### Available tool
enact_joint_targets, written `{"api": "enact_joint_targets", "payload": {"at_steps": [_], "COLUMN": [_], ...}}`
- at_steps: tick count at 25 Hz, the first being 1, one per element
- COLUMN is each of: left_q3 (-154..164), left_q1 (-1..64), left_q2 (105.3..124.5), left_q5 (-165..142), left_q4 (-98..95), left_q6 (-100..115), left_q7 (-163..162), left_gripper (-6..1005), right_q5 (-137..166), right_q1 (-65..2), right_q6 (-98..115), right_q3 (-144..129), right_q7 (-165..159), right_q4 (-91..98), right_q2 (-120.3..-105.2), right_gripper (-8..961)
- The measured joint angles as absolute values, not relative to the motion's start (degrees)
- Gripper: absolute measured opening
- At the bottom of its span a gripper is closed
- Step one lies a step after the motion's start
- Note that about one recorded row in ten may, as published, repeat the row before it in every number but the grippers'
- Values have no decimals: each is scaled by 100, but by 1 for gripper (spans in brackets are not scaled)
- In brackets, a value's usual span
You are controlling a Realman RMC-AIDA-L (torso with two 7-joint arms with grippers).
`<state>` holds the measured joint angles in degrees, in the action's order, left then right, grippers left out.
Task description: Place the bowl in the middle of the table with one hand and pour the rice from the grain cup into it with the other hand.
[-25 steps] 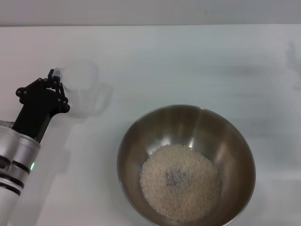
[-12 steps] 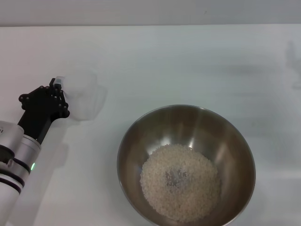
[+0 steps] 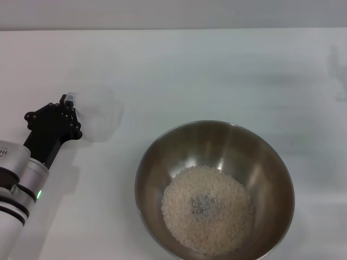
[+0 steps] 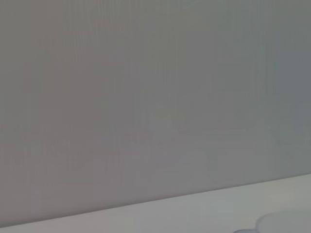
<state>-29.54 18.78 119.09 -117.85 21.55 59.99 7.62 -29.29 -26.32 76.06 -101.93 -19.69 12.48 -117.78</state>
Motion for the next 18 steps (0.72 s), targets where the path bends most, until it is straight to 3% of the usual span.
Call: {"api": "enact_joint_targets", "payload": {"at_steps": [13, 15, 18], "left_q3": [-2944, -2944, -2899], "left_q1": [1655, 1571, 1419], "left_q2": [11894, 11889, 11884], "left_q5": [-11814, -11829, -11838], "left_q4": [2167, 2185, 2193], "left_q6": [5968, 6013, 6227], "left_q7": [757, 756, 755], "left_gripper": [185, 268, 279], "right_q5": [-2897, -2892, -2891], "right_q1": [-2650, -2658, -2664], "right_q6": [7595, 7593, 7593], "right_q3": [-10193, -10193, -10193], "right_q7": [-1969, -1969, -1969], "right_q4": [1228, 1222, 1216], "right_q2": [-11775, -11772, -11771], "right_gripper": [433, 433, 433]}}
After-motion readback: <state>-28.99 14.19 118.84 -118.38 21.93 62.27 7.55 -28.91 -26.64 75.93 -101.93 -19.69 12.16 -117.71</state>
